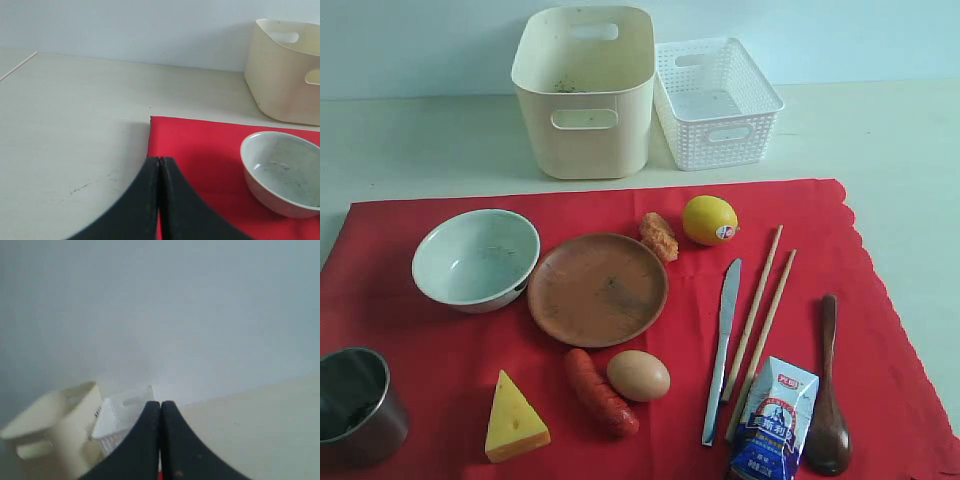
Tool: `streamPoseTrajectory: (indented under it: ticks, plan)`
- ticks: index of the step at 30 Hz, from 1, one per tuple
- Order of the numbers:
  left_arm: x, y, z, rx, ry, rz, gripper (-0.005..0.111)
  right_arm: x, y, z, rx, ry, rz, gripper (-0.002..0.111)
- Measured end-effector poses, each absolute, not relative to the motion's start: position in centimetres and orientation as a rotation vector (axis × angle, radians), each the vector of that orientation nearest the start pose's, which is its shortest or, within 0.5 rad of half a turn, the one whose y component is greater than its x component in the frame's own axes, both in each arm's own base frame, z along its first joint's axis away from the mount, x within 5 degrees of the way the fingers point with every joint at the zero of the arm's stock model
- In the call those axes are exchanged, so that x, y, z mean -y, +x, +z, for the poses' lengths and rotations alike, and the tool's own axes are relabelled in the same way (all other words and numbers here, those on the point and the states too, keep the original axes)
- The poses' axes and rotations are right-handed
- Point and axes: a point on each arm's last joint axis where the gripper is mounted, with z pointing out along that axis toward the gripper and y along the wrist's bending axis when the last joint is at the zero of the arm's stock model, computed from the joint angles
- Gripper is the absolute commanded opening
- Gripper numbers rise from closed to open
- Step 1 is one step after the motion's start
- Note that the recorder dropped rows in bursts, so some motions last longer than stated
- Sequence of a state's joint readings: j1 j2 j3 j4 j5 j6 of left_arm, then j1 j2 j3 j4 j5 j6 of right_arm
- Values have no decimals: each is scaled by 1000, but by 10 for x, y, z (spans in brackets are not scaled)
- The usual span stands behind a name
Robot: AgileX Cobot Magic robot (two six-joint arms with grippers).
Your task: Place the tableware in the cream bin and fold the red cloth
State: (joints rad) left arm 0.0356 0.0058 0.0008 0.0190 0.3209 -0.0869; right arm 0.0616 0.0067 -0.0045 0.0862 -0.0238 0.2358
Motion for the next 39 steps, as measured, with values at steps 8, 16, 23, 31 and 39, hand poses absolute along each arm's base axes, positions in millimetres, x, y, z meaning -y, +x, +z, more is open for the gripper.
streamPoseTrajectory:
  ticks: [8, 16, 23, 31, 39]
  plan:
    - [-2, 54, 184, -1808, -99, -18, 1, 4, 51, 238, -1134, 532, 734, 0]
    - [-2, 54, 184, -1808, -99, -18, 1, -5, 65, 288, -1434, 425, 585, 0]
    - [-2, 54, 184, -1808, -99, -18, 1, -13, 122, 293, -1918, 320, 389, 0]
    - [-2, 54, 184, -1808, -99, -18, 1, -28, 189, 278, -2234, 143, 386, 0]
    - [-2, 54, 184, -1808, -99, -18, 1, -60, 246, 246, -2412, -94, 514, 1]
